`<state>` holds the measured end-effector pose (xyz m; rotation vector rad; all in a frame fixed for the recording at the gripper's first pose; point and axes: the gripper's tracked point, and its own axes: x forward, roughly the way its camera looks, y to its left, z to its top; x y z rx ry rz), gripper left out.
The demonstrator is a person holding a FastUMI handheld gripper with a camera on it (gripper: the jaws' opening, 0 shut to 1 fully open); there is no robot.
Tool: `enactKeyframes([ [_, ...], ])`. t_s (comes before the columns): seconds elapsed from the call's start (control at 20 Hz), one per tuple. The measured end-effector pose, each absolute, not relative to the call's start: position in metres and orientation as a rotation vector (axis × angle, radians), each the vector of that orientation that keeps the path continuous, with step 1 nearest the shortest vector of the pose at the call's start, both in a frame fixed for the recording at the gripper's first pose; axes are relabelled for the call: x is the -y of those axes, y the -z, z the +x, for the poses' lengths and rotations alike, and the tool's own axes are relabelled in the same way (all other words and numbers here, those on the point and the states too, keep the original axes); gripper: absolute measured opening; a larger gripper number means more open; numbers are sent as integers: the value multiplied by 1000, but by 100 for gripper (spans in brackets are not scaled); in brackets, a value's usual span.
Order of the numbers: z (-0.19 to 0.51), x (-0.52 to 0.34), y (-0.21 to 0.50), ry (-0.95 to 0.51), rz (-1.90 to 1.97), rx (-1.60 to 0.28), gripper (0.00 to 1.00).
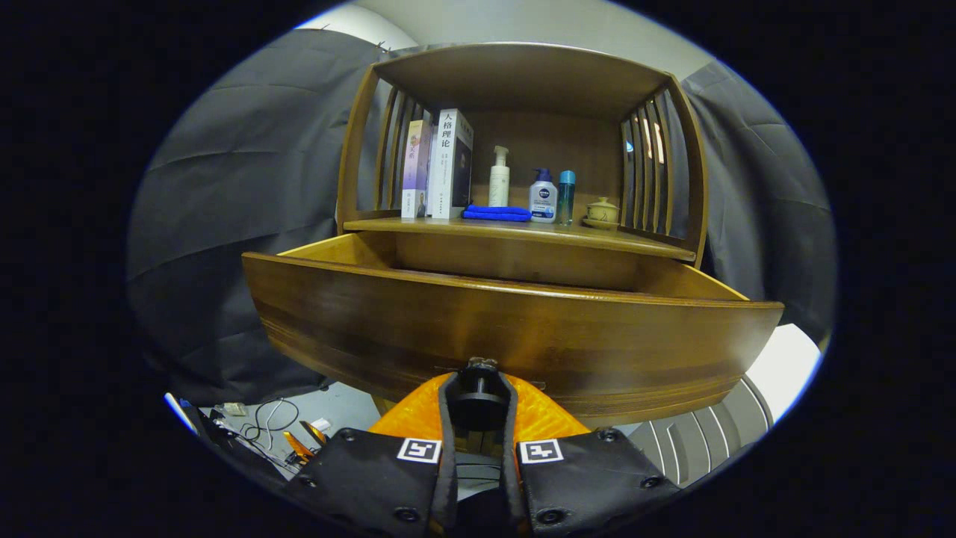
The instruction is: Pull open the drawer, take out the items inside it, and place them on the countertop above the cabinet.
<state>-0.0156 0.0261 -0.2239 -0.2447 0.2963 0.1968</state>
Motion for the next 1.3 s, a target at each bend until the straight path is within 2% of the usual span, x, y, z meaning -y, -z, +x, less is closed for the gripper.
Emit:
enactKeyframes([
  [0.35,-27,-30,226,-204,-227,-328,24],
  [0.45,-31,-30,223,-225,-183,-345,46],
  [0.7,-44,-35,139,-269,-165,-138,99],
  [0.8,-45,-32,107,-259,-153,-58,99],
  [1.0,-16,-16,75,-206,-124,-33,100],
  [1.3,57,5,70,-137,97,-217,98],
])
